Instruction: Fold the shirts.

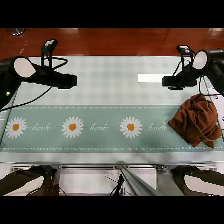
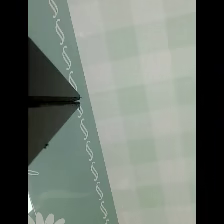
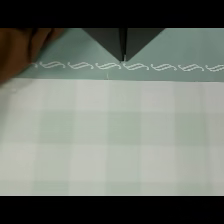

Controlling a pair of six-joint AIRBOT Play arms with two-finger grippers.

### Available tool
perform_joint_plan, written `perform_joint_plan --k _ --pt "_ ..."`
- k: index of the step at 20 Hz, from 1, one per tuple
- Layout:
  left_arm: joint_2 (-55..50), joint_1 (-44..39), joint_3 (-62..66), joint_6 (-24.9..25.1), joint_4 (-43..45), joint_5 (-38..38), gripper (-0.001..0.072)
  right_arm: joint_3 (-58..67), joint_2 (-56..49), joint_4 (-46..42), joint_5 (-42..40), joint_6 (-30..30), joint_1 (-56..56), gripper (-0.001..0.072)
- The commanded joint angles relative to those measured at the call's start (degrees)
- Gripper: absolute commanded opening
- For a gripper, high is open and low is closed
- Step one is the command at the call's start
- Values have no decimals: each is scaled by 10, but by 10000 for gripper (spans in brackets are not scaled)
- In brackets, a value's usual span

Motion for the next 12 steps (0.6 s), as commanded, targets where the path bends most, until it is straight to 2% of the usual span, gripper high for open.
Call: perform_joint_plan --k 1,12 --pt "0 0 0 0 0 0 20 0 0 0 0 0 0 24" --pt "0 0 0 0 0 0 20 0 0 0 -6 0 0 24"
